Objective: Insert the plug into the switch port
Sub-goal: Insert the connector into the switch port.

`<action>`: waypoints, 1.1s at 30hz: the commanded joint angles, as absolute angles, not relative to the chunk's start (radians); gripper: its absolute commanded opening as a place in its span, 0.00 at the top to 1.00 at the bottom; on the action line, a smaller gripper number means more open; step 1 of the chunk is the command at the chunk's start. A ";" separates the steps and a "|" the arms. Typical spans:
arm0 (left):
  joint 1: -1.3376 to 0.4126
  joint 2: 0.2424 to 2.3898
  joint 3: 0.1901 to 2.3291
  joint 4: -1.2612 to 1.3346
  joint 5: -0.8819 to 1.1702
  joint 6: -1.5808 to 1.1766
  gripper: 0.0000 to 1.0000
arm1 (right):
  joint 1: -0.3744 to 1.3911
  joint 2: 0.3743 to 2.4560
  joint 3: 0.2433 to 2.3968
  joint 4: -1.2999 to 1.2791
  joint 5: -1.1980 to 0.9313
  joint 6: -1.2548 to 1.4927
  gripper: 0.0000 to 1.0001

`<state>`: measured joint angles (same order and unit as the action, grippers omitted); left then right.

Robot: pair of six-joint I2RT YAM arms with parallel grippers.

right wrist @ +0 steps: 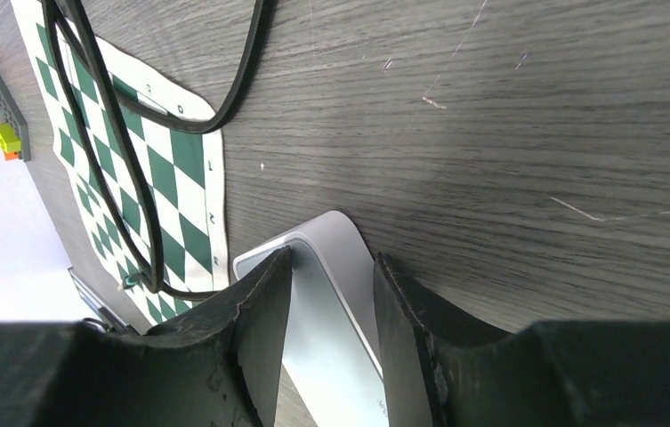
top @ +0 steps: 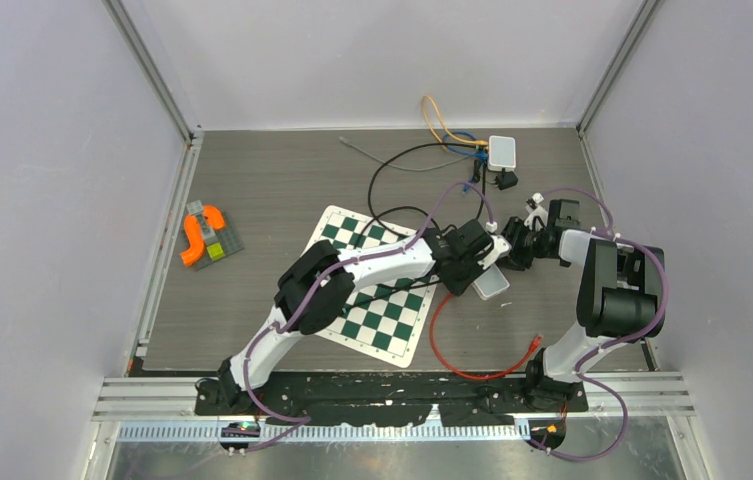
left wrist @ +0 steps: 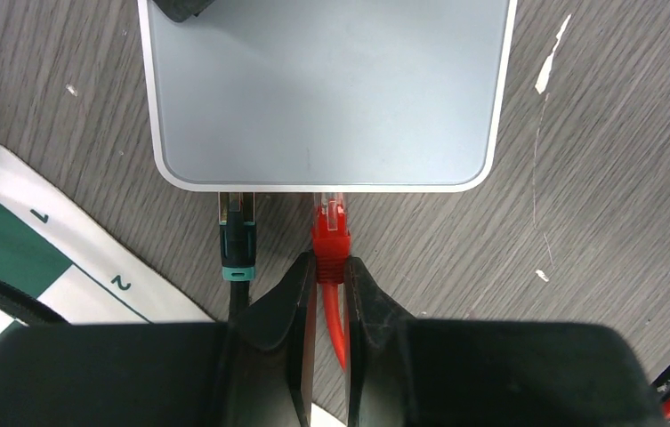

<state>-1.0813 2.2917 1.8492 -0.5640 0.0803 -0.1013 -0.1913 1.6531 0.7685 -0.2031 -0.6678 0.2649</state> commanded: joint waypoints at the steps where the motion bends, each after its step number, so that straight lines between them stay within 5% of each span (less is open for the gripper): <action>1: -1.073 2.254 1.904 -0.517 0.085 -0.077 1.00 | -0.170 1.648 0.749 -0.312 -0.621 0.207 0.54; 14: -1.037 2.312 2.057 -0.610 0.109 -0.074 1.00 | -0.135 1.600 0.660 -0.251 -0.685 0.233 0.56; 33: -1.036 2.247 1.857 -0.282 -0.059 -0.177 1.00 | -0.034 1.538 0.407 0.071 -0.726 0.487 0.59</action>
<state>-1.0492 2.3157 1.9121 -0.6964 0.0807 -0.1280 -0.0967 1.5475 0.5350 0.1783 -0.6491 0.3767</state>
